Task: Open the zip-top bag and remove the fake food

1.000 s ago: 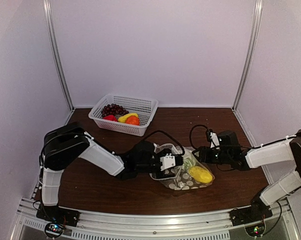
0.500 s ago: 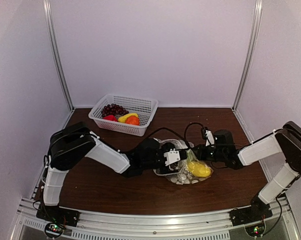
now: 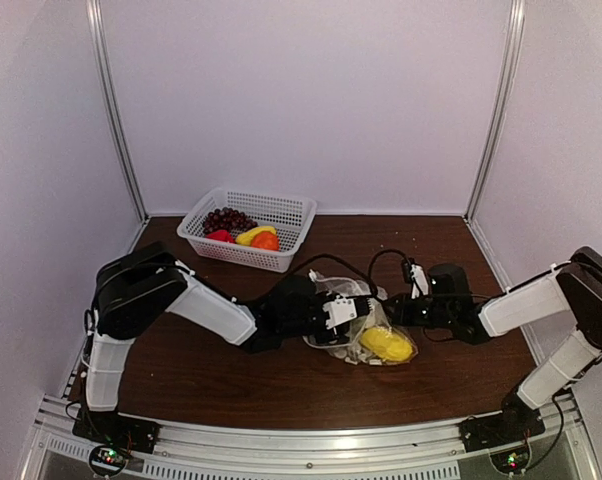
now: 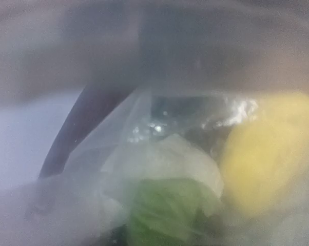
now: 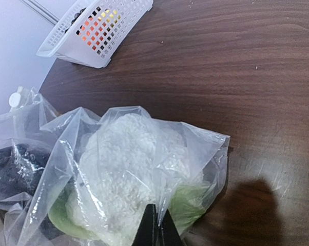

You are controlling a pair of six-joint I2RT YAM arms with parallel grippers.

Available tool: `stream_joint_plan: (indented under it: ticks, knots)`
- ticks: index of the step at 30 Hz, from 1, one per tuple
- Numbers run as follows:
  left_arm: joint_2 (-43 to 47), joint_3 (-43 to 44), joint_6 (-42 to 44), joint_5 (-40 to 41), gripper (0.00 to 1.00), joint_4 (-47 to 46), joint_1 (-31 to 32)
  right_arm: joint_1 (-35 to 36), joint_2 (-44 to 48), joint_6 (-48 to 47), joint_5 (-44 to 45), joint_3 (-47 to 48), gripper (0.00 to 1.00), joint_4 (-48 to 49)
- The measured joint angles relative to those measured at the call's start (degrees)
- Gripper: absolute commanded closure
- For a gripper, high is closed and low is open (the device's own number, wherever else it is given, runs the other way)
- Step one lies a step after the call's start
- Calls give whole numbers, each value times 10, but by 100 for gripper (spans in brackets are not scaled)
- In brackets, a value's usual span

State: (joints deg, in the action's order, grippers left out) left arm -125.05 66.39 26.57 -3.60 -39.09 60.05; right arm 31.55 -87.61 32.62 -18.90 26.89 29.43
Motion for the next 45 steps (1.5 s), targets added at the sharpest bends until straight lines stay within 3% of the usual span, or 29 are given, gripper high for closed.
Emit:
stream_joint_plan:
  ticks: [13,23,32,39,45]
  knots:
    - [143,-149,1,-29,91,27,11,8,87,14,10,-52,100,-24]
    - [240,-240,-21,-48,100,45,11,-2,119,17,29,-63,100,-34]
    - [344,-293,-56,-62,100,69,11,-10,119,19,36,-69,100,-34]
    - [452,-296,-83,-70,100,145,8,-15,118,19,36,-70,100,-30]
    - [545,-311,-115,-68,100,183,-47,-24,116,19,35,-72,100,-26]
